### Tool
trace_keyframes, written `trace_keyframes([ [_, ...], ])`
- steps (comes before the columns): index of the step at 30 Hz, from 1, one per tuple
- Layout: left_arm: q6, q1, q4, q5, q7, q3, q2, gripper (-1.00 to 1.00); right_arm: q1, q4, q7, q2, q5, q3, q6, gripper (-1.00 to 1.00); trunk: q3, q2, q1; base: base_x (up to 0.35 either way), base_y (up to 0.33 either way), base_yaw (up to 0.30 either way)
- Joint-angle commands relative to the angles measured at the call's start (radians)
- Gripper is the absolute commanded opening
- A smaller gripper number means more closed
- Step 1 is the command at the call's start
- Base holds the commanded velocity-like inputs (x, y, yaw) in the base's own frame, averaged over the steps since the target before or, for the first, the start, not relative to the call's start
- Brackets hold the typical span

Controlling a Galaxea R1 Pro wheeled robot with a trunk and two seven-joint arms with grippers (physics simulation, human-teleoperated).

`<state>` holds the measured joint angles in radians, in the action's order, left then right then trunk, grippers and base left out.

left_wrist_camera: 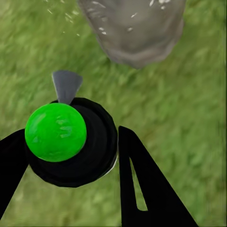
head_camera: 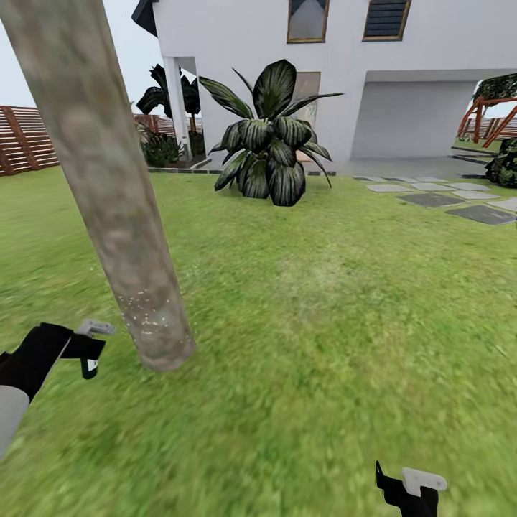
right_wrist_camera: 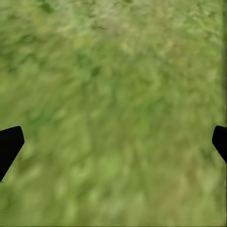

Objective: In the garden, pick up the pesticide atomizer on the floor and spray pesticide onto both trees until each tree trunk is fully covered.

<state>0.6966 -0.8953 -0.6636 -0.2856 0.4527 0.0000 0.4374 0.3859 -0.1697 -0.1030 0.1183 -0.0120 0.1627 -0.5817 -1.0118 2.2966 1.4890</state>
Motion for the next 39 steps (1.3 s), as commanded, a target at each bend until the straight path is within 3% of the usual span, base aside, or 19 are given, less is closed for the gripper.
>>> trace_keyframes([
  [1, 0.001, 0.0, -0.001, -0.008, 0.009, 0.036, -0.001, -1.0, 0.001, 0.001, -0.001, 0.0, -0.002, 0.001, -0.003, 1.0, -0.001, 0.0, 0.0, 0.0, -0.27, 0.0],
  [6, 0.0, 0.001, -0.001, -0.012, 0.008, 0.053, -0.002, -1.0, 0.001, 0.001, -0.001, 0.0, -0.002, 0.001, -0.003, 1.0, -0.001, 0.0, 0.0, 0.0, -0.274, 0.0],
  [27, 0.0, 0.001, 0.007, -0.011, -0.002, 0.055, -0.004, -1.0, 0.001, 0.001, -0.001, -0.001, -0.001, 0.001, -0.003, 1.0, -0.001, 0.0, 0.0, 0.0, -0.275, 0.011],
  [34, 0.001, 0.002, 0.035, -0.01, -0.076, 0.055, -0.047, -1.0, 0.001, 0.001, -0.001, -0.002, -0.002, 0.001, -0.003, 1.0, -0.001, 0.0, 0.0, 0.0, -0.275, 0.259],
  [39, 0.001, 0.002, 0.064, -0.008, -0.08, 0.055, -0.055, -1.0, 0.001, 0.001, -0.001, -0.002, -0.001, 0.001, -0.003, 1.0, -0.001, 0.0, 0.0, 0.032, -0.275, 0.25],
])
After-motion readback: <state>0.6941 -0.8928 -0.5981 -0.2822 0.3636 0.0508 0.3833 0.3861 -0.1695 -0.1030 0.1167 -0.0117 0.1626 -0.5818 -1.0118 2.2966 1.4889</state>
